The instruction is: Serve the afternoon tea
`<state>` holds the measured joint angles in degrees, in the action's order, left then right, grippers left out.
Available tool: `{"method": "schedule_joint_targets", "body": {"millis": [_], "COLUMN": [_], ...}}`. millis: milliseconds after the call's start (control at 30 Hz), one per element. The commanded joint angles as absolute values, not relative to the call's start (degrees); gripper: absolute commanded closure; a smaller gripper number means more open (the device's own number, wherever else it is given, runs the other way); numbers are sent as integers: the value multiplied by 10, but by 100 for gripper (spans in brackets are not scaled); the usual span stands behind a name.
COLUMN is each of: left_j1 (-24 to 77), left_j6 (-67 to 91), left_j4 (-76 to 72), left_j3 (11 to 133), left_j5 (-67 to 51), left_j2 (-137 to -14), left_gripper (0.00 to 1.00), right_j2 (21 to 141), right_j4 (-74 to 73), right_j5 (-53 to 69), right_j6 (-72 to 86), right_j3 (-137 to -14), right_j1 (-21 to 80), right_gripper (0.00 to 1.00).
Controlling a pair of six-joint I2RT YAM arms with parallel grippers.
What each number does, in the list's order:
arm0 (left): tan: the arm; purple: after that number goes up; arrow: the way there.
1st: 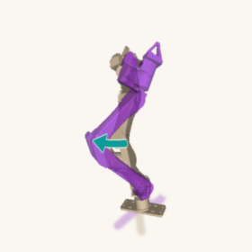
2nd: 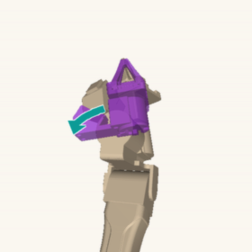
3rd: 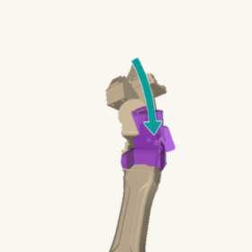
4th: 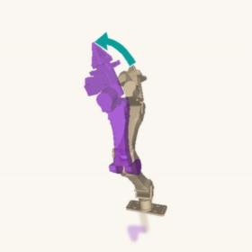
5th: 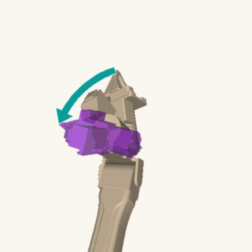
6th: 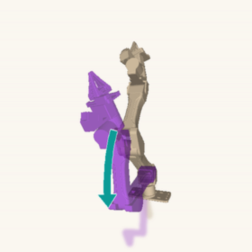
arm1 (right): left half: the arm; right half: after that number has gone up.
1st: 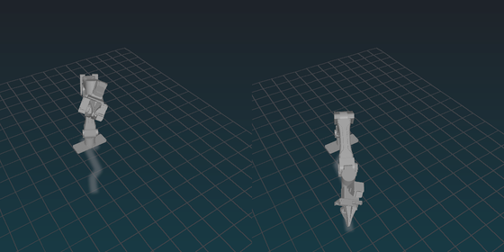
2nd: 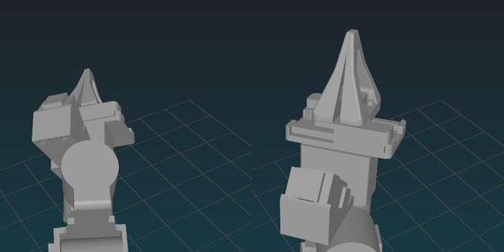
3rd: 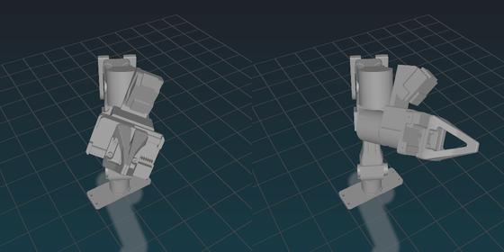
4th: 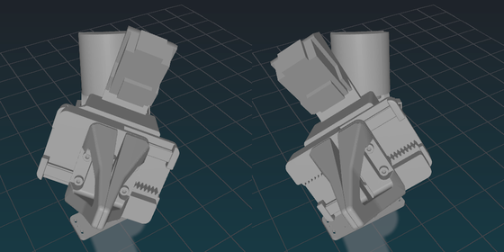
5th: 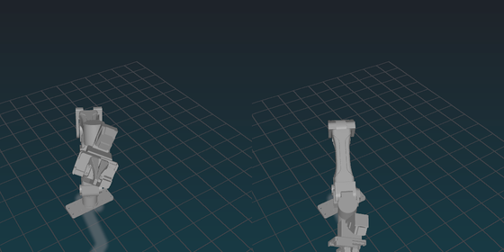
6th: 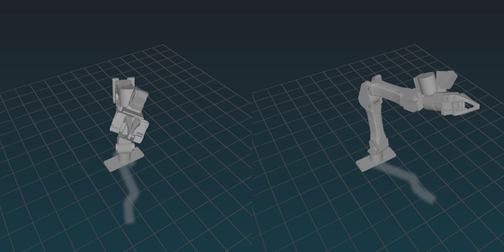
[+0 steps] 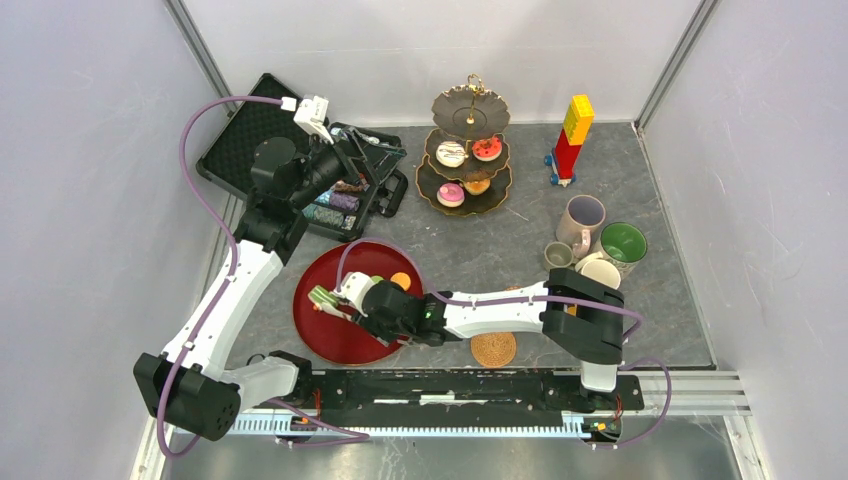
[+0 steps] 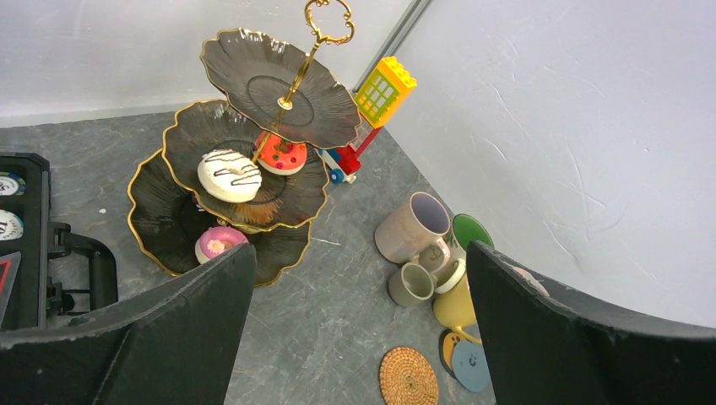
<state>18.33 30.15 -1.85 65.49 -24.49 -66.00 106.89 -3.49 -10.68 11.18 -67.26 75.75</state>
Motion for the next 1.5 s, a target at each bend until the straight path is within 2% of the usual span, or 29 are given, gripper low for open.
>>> {"method": "schedule_joint_targets", "body": {"millis": [0,167,367,600,667,900,1167,1467], "left_j1": [180,180,180,180,180,180,180,180], "left_j6": [327,327,320,319,319,320,321,322], "left_j4": [-35,-35,-32,-32,-32,-31,-31,-31], "left_j3": [664,665,666,666,666,665,665,665], "left_j5": [-258,-258,-252,-252,-251,-251,-251,-252], "left_j2": [-651,-646,-639,-637,-636,-637,-640,-641], "left_gripper": [0,0,0,0,0,0,0,0], "right_j2": [1037,991,879,738,700,589,615,686], "right_j4": [-4,12,92,107,73,-96,-207,-216], "right_j5": [-118,-106,-40,93,112,54,63,73], "right_j6": [132,137,137,178,157,91,46,33], "right_j3": [-667,-630,-510,-407,-403,-432,-534,-599], "right_j1": [759,754,722,583,547,399,250,205], "right_gripper": [66,71,74,74,74,74,75,75]}}
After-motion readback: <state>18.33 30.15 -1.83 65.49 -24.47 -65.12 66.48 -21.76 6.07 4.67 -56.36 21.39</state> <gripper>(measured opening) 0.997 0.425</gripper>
